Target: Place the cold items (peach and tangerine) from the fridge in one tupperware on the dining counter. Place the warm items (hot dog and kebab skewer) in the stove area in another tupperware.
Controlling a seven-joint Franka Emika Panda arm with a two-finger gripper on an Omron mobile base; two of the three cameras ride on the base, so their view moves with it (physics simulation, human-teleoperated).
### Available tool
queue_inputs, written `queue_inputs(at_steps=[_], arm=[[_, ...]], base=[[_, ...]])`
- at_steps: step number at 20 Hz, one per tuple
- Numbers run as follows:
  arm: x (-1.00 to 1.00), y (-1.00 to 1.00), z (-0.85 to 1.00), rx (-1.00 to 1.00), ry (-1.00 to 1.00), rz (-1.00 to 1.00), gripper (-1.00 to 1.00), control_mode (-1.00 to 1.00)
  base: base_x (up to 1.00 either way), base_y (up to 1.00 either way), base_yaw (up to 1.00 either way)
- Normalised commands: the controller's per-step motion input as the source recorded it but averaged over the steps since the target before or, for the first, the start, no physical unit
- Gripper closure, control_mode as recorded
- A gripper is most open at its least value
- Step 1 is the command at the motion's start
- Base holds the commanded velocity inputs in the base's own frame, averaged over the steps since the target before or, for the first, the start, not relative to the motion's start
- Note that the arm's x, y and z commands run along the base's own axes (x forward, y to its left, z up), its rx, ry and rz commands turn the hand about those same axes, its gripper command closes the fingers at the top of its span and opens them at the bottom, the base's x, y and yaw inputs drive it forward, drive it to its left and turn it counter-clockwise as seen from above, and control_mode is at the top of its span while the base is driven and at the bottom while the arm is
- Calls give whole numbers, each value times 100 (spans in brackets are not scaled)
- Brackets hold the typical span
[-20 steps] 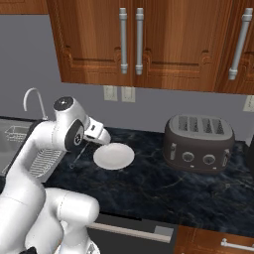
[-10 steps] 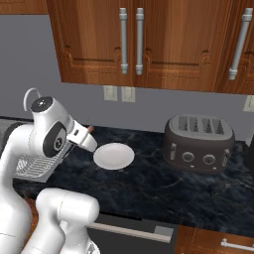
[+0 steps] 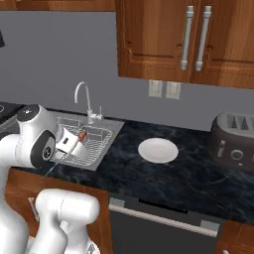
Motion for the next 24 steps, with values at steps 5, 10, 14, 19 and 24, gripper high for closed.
queue_inputs(at_steps=[5,10,14,19,24], arm=[[0,0,0,0,0,0,100,100],[0,0,0,0,0,0,100,100],[0,0,0,0,0,0,100,100],[0,0,0,0,0,0,100,100],[0,0,0,0,0,0,100,100]], base=[[-39,100,49],[-31,100,55],[-30,100,55],[-19,100,53],[-1,100,48]])
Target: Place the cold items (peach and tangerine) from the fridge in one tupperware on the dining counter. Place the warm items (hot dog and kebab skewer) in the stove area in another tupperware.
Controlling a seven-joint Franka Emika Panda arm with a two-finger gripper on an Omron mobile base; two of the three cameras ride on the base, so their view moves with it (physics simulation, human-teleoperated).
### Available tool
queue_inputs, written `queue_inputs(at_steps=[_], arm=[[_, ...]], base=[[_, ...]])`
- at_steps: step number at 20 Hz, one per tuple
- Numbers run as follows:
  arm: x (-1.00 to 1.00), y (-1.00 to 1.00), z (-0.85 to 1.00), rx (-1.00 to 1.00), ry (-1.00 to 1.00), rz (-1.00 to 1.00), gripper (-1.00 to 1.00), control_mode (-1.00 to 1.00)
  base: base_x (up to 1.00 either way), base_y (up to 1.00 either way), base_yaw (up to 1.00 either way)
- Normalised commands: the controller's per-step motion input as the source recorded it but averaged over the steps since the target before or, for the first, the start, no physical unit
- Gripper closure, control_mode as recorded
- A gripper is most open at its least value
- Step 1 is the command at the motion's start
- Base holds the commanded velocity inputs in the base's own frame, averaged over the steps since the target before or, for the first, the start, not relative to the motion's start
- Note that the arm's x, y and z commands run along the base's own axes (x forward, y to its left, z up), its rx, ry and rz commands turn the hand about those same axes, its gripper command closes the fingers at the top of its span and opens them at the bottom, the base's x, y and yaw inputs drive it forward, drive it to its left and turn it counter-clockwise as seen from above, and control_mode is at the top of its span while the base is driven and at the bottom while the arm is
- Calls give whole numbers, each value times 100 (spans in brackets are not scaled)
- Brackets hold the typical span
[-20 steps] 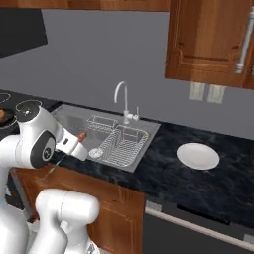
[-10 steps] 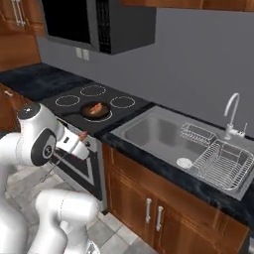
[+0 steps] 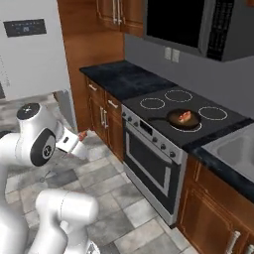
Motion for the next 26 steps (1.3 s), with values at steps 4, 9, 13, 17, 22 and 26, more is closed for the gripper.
queue_inputs(at_steps=[4,9,13,17,22,26], arm=[[0,0,0,0,0,0,100,100],[0,0,0,0,0,0,100,100],[0,0,0,0,0,0,100,100],[0,0,0,0,0,0,100,100],[0,0,0,0,0,0,100,100],[0,0,0,0,0,0,100,100]], base=[[24,100,38],[36,100,36],[37,96,38],[40,88,41],[52,72,43],[88,21,47]])
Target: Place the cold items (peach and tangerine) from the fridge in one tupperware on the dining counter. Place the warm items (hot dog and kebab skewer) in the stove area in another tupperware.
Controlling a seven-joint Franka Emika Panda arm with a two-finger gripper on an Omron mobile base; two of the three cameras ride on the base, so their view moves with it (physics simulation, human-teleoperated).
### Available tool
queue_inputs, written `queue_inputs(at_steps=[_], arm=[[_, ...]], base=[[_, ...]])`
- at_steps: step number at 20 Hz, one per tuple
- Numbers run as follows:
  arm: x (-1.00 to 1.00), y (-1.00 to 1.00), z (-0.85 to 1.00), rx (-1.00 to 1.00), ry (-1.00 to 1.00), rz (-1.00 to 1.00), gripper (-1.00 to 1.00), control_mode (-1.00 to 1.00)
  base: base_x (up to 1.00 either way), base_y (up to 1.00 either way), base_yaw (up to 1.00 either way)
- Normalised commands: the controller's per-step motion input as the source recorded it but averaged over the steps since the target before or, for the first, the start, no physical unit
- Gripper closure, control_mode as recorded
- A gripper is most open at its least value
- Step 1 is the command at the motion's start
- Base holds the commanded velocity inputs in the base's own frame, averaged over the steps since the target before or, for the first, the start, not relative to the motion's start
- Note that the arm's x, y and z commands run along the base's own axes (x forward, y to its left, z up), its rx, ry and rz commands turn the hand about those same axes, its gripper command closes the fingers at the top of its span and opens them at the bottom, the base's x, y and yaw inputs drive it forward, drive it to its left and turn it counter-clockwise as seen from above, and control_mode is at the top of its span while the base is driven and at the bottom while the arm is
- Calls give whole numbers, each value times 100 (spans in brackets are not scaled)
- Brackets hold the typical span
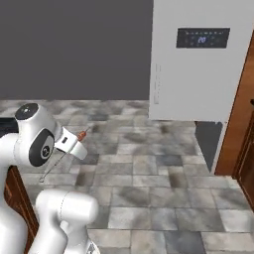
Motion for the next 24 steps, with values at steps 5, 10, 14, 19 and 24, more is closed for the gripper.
queue_inputs(at_steps=[5,10,14,19,24], arm=[[0,0,0,0,0,0,100,100],[0,0,0,0,0,0,100,100],[0,0,0,0,0,0,100,100],[0,0,0,0,0,0,100,100],[0,0,0,0,0,0,100,100]], base=[[100,-1,53],[100,-1,55],[98,-17,55],[89,-49,53],[79,-58,51]])
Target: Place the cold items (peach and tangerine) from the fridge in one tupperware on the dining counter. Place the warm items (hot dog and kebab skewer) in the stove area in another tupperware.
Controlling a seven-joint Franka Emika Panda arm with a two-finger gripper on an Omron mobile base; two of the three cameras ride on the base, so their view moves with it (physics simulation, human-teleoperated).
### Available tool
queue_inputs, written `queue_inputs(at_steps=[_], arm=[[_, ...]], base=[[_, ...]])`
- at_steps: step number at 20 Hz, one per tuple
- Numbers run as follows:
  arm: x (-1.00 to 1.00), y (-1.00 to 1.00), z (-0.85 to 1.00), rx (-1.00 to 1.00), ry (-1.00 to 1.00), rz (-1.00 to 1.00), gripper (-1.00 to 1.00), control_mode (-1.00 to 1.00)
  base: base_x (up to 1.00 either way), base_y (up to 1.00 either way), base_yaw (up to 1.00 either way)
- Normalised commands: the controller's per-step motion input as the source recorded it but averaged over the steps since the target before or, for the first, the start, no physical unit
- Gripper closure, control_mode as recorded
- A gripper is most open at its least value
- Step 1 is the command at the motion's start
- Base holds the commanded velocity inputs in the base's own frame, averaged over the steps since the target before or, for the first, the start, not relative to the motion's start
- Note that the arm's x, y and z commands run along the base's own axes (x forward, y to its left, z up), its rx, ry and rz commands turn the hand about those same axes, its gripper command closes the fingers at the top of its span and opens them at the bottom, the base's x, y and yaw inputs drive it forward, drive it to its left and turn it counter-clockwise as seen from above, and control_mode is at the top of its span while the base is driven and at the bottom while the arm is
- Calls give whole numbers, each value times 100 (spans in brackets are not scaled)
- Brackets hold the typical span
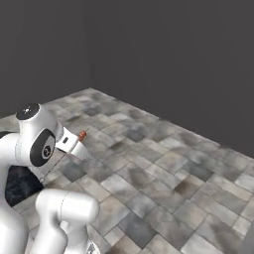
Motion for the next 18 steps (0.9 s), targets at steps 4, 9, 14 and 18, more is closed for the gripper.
queue_inputs(at_steps=[4,9,14,18], arm=[[0,0,0,0,0,0,100,100],[0,0,0,0,0,0,100,100],[0,0,0,0,0,0,100,100],[0,0,0,0,0,0,100,100]], base=[[65,-69,49],[64,-69,49],[68,-67,49],[76,-63,50]])
